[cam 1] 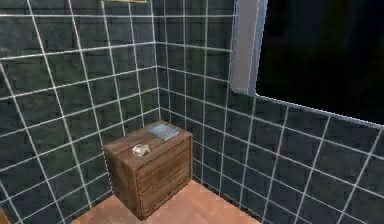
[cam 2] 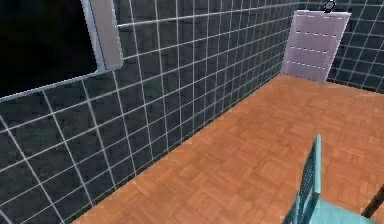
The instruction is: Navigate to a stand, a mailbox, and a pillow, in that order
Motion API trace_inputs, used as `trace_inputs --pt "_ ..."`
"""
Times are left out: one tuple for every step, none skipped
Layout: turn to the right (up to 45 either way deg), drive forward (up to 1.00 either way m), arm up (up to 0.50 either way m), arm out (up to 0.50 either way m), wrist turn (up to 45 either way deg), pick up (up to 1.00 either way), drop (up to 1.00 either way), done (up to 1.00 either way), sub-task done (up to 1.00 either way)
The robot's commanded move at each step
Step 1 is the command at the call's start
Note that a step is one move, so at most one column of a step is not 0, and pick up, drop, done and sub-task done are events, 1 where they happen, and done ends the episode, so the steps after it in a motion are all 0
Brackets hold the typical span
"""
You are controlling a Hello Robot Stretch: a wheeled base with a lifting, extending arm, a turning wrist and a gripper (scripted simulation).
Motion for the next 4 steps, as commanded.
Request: trace_inputs --pt "0.0 0.45 0.0 0.0 0.0 0.0 0.0 0.0 0.0" --pt "-18.0 0.0 0.0 0.0 0.0 0.0 0.0 0.0 0.0" --pt "0.0 0.0 0.0 0.0 0.0 0.0 0.0 0.0 1.0" --pt "45.0 0.0 0.0 0.0 0.0 0.0 0.0 0.0 0.0"
